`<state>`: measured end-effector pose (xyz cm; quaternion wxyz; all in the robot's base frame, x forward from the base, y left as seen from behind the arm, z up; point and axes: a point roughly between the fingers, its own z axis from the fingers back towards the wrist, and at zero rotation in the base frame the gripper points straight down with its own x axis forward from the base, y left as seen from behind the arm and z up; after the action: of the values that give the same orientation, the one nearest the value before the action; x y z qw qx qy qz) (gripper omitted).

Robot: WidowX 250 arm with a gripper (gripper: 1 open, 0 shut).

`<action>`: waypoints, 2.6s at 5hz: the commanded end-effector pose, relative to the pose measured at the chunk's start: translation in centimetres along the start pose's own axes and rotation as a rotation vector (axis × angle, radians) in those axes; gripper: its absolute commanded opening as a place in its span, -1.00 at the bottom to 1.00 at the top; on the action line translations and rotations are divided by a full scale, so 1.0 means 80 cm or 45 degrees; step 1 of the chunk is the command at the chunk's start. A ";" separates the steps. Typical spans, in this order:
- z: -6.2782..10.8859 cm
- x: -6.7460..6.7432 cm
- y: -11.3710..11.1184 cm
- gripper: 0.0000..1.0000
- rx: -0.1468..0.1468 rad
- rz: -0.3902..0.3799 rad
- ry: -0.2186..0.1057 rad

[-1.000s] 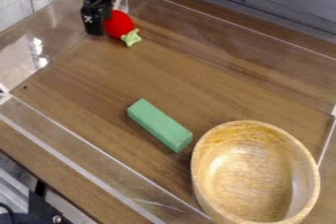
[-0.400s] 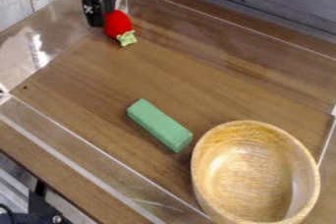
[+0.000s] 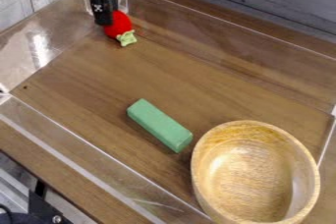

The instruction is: Move the red object to the right side of the table

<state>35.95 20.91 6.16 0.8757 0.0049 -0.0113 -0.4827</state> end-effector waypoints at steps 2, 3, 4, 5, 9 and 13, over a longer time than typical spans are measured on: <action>0.006 0.010 0.012 -1.00 0.081 0.031 -0.001; 0.019 0.018 0.007 -1.00 0.085 0.084 -0.017; 0.051 0.020 -0.004 -1.00 0.098 0.047 -0.052; 0.081 0.021 -0.015 -1.00 0.107 0.008 -0.089; 0.047 0.172 -0.105 -1.00 0.026 -0.251 -0.177; 0.011 0.178 -0.131 1.00 -0.039 -0.346 -0.231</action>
<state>33.97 3.42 4.52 0.8048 -0.0779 -0.0555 -0.5858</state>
